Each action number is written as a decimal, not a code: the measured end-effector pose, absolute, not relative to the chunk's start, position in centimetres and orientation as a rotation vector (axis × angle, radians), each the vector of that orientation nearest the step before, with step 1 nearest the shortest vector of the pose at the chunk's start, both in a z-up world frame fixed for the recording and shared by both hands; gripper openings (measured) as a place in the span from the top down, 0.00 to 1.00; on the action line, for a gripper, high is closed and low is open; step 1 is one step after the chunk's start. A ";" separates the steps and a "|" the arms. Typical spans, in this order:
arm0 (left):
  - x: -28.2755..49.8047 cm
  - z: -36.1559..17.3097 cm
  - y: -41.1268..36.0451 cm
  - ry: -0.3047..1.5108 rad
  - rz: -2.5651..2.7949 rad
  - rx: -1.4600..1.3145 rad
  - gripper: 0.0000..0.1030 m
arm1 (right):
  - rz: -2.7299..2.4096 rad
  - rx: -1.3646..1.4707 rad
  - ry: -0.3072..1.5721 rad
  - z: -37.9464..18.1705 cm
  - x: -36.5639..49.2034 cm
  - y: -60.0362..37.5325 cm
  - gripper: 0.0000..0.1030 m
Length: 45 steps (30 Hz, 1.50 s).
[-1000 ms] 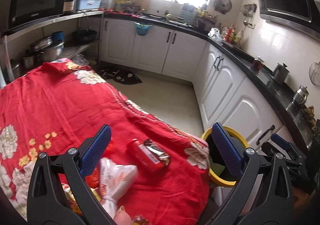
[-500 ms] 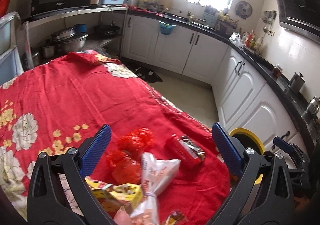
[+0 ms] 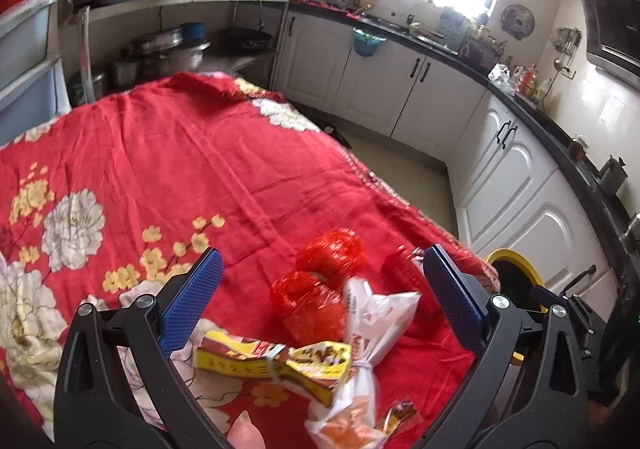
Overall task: Collect trash
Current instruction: 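Grasp the yellow box with the left tool while the right tool grasps the red can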
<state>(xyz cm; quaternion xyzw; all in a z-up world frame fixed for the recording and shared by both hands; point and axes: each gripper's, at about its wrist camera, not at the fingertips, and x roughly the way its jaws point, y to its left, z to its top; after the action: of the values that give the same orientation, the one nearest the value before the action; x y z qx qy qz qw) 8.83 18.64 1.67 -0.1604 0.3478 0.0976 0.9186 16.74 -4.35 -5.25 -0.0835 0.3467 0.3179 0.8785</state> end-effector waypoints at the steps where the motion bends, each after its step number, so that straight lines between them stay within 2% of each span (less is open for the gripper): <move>1: 8.7 1.4 18.8 0.725 0.205 -0.331 0.10 | 0.662 -0.179 0.730 -5.6 16.9 -4.1 0.16; 7: 8.1 -0.7 19.9 0.797 0.203 -0.355 0.10 | 0.683 -0.212 0.774 -8.1 18.3 -2.2 0.17; 15: 7.3 -2.4 19.7 0.843 0.136 -0.389 0.10 | 0.710 -0.262 0.816 -9.9 20.4 0.5 0.33; 17: 7.1 -2.7 19.6 0.858 0.129 -0.394 0.10 | 0.718 -0.266 0.826 -10.2 20.9 1.0 0.35; 31: 2.9 -6.2 23.2 0.865 0.147 -0.858 0.11 | 0.731 -0.350 0.876 -12.4 23.0 3.9 0.57; 35: 3.3 -8.3 24.3 0.854 0.118 -1.059 0.18 | 0.727 -0.357 0.875 -12.5 22.9 3.7 0.67; 37: 3.4 -9.1 24.8 0.849 0.138 -1.115 0.21 | 0.736 -0.335 0.879 -12.3 23.0 3.4 0.68; 45: 3.3 -11.1 26.8 0.806 0.203 -1.257 0.61 | 0.767 -0.274 0.841 -10.7 21.8 2.2 0.70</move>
<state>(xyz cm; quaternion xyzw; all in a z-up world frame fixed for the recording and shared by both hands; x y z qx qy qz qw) 3.33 26.84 -11.11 -0.5706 0.3658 0.0923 0.7295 21.83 2.16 -10.73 -0.1292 0.3969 0.3618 0.8336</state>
